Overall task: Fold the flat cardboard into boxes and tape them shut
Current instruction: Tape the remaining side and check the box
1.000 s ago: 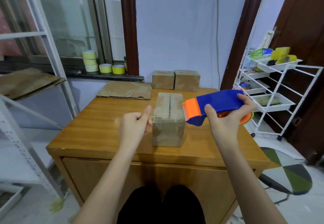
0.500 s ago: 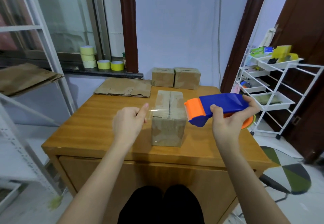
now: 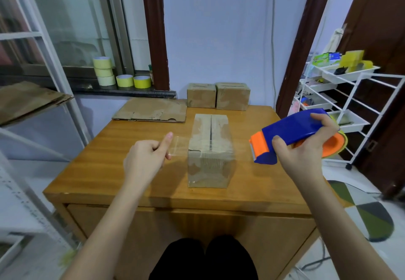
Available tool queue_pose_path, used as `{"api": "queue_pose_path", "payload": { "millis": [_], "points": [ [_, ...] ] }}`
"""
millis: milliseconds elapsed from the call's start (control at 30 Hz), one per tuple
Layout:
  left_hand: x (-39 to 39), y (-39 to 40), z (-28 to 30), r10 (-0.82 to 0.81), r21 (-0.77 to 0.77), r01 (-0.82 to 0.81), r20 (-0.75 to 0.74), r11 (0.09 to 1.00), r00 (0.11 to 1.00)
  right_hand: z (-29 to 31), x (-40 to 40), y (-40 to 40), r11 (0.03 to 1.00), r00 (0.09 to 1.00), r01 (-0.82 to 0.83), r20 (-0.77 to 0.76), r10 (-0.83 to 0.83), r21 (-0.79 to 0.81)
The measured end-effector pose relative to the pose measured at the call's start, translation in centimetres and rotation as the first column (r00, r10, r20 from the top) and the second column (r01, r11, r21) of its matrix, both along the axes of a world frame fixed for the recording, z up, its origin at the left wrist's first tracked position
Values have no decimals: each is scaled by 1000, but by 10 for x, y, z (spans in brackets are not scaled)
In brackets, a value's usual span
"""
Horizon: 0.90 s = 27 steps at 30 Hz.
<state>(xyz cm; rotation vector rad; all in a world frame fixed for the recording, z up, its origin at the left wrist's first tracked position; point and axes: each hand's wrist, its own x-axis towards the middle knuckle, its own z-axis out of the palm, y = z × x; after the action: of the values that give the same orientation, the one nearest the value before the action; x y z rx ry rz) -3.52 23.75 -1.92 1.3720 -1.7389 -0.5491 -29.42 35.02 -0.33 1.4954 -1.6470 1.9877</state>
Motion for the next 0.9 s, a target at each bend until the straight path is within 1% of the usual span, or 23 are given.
{"api": "queue_pose_path", "payload": {
  "millis": [100, 200, 367, 467, 567, 733, 800, 900],
  "points": [
    [0, -3, 2, 21, 26, -21, 6, 999, 1000, 1, 0, -1, 999, 1000, 7, -15, -6, 43],
    [-1, -7, 0, 37, 13, -37, 37, 999, 999, 3, 0, -1, 996, 999, 21, -50, -17, 85],
    [-3, -11, -5, 34, 36, -35, 21, 999, 999, 6, 1, -2, 987, 996, 47, -78, -36, 154],
    [-3, -14, -11, 25, 79, -24, -11, 997, 1000, 3, -1, -6, 983, 996, 40, -89, -25, 176],
    [-5, -18, -23, -9, 134, 18, -70, 991, 997, -6, -2, -10, 977, 997, 37, -79, -21, 210],
    [-17, -17, -39, -72, 271, 152, -284, 950, 956, -21, 4, -15, 976, 999, 37, -44, -28, 214],
    [-23, -12, -45, -81, 325, 194, -331, 926, 940, -23, 8, -17, 976, 997, 45, -68, -32, 212],
    [-31, -8, -51, -72, 351, 211, -369, 912, 926, -26, 12, -21, 974, 996, 51, -82, -34, 223]
  ]
}}
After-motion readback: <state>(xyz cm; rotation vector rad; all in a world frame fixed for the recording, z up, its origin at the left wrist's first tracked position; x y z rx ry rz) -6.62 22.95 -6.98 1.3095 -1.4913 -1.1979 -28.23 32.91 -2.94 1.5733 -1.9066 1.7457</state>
